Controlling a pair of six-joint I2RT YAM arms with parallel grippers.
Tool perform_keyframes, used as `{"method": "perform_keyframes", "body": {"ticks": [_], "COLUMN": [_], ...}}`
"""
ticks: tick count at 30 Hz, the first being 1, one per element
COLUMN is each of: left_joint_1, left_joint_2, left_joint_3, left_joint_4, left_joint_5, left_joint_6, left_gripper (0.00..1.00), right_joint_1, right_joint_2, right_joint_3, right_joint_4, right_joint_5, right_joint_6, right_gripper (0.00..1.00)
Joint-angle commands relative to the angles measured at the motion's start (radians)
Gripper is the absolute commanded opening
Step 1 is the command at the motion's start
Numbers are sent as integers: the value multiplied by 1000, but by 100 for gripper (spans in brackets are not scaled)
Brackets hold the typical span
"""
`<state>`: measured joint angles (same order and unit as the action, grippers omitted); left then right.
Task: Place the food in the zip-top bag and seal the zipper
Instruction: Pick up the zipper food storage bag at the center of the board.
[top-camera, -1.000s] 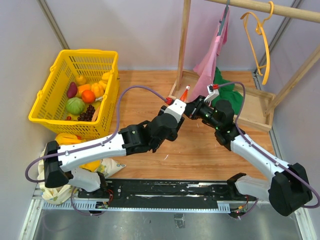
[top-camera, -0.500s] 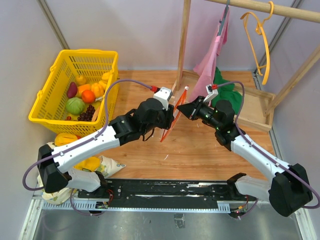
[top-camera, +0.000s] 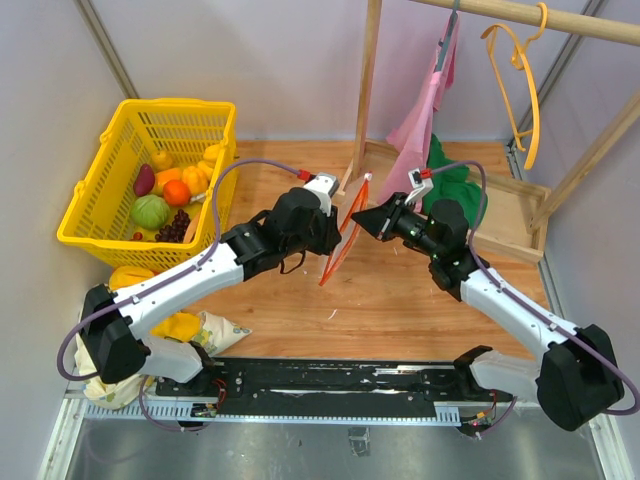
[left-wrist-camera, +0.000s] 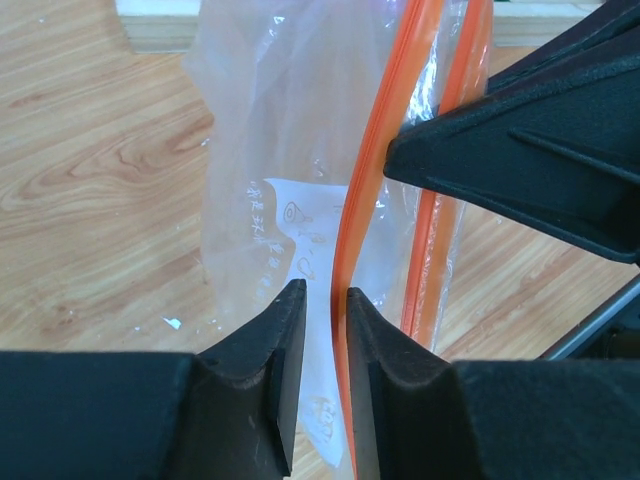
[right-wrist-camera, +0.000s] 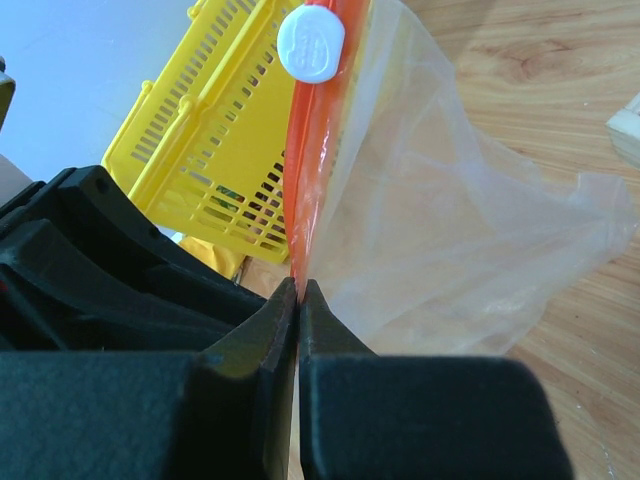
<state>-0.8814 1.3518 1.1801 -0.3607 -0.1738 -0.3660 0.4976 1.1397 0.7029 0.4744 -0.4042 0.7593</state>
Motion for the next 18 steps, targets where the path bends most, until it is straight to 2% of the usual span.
{"method": "perform_keyframes", "body": {"ticks": [1,12,14,17,18], "left_joint_1": [21,30,32,33,33], "left_joint_2": [7,-1,-3,-4,-5], "left_joint_3": [-12,-28,-34,-37,-37], "left_joint_4": [29,63,71,71,70], "left_joint_5": [83,159,169,165,160], "left_joint_6": [-9,-10,-9,-11,-11], "left_gripper": [25,20,15,1,0], "right_joint_1": [12,13,13,13,12], "right_joint_2": [13,34,34,32,30], "right_joint_3": [19,29,28,28,28], "right_joint_4": [48,61,66,66,66], "right_joint_5": [-36,-64,-69,-74,-74], "right_joint_6": [-17,-15,-15,-17,-18], "right_gripper": [3,4,5,7,8]}}
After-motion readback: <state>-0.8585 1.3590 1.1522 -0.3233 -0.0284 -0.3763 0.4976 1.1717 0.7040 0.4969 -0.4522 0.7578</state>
